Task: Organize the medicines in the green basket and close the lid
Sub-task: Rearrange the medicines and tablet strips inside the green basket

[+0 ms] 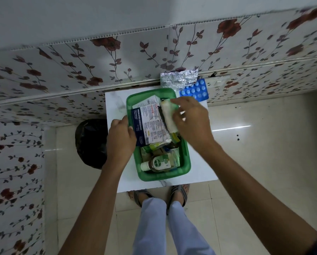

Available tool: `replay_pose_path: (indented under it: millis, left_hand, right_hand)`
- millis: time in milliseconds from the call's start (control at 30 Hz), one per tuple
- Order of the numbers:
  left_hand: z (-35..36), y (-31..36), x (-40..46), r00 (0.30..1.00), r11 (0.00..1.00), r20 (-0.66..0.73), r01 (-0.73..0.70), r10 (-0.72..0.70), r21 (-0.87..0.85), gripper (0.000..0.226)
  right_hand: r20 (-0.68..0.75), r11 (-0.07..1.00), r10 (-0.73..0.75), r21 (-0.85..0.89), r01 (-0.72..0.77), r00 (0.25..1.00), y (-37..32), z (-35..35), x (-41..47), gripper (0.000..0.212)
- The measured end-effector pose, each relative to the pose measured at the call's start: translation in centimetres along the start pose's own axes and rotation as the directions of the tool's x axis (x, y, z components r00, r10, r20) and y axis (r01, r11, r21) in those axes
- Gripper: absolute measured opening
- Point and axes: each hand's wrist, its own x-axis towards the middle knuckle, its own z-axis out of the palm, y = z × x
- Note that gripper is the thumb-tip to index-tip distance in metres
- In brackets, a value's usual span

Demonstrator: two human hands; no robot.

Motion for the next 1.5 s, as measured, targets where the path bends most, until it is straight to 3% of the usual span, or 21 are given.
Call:
replay_pose_path:
  millis: [133,267,400,567,733,933,1000,1067,1133,1200,1233,1300,1367,1400,1500]
  left_hand:
    - [-0.3,-0.5,0.8,0.997,0.993,0.067,0.051,-0.043,-0.109,0.027]
    - [-0.8,0.0,1.6,0.995,0.986,0.009,0.096,-0.096,-0.139,0.044]
    - [-0.2,0.9,2.1,0.999,0.977,-0.035,0.025,-0.033,-0.212,0.05]
    - [0.4,0.4,1.4,0.995,0.932,0.023,0.097,-0.095,-0.348,0.047]
    - [0.3,0.4,1.4,0.995,0.897,0.028,0.097,-0.094,-0.432,0.045]
    - [0.3,0.2,1.5,0.991,0.89,0.036,0.131,-0.128,-0.438,0.045]
    - [-0.4,0.8,0.5,0.989,0.889,-0.093,0.064,-0.119,-0.454,0.041]
    - [-1.4,1.6,-0.9,0.977,0.853,-0.208,-0.074,-0.041,-0.517,0.035]
    - [-2.3,2.5,-1.8,0.994,0.769,-0.104,-0.096,0.04,-0.632,0.035]
    - [-2.5,2.6,-2.0,0.996,0.767,0.046,-0.028,0.075,-0.642,0.026]
    - [-2.4,2.5,-1.9,0.996,0.793,0.069,-0.006,0.061,-0.61,0.021]
    - [-2.3,2.1,-1.7,0.999,0.811,0.053,0.031,0.0,-0.584,0.015]
    - [-2.4,1.7,-1.6,0.998,0.795,0.014,0.058,-0.063,-0.603,0.012]
    - [-2.5,1.4,-1.6,0.996,0.791,-0.005,0.066,-0.087,-0.608,0.012]
    - [-2.6,1.0,-1.5,0.991,0.778,-0.01,0.101,-0.137,-0.62,0.01]
  right_hand:
    - [-0.117,0.945,0.279,-0.142,-0.294,0.953,4.3,-1.5,4.3,0.035]
    - [-0.053,0.806,0.475,-0.373,-0.459,0.878,8.0,0.3,7.0,0.053]
    - [-0.064,0.763,0.544,-0.377,-0.525,0.837,9.6,2.1,7.5,0.057]
    - [-0.107,0.8,0.557,-0.197,-0.567,0.823,10.6,1.7,6.3,0.03]
    - [-0.042,0.784,0.615,-0.073,-0.617,0.787,9.8,-1.2,2.5,0.015]
    - [-0.279,0.917,0.371,-0.041,-0.397,0.886,3.8,-5.7,-2.6,0.023]
    - [-0.227,0.957,0.269,-0.049,-0.287,0.936,1.7,-6.2,-3.3,0.021]
    - [-0.072,0.983,0.165,-0.064,-0.17,0.984,0.2,-5.6,-3.2,0.02]
    - [0.115,0.995,0.075,-0.079,-0.066,0.991,-0.9,-4.3,-2.8,0.021]
    - [0.252,0.999,0.028,-0.034,-0.02,0.967,-1.5,-3.2,-1.8,0.022]
    - [0.264,0.998,0.053,0.016,-0.059,0.963,-1.5,-2.8,-1.1,0.023]
    - [0.146,0.982,0.159,0.076,-0.171,0.976,-0.2,-2.1,0.9,0.025]
    - [-0.029,0.981,0.192,-0.018,-0.192,0.981,2.7,-1.1,3.9,0.026]
    - [-0.05,0.979,0.174,-0.095,-0.178,0.984,4.2,-0.5,5.3,0.027]
    - [0.131,0.952,0.056,-0.306,-0.013,0.99,7.2,1.4,8.2,0.04]
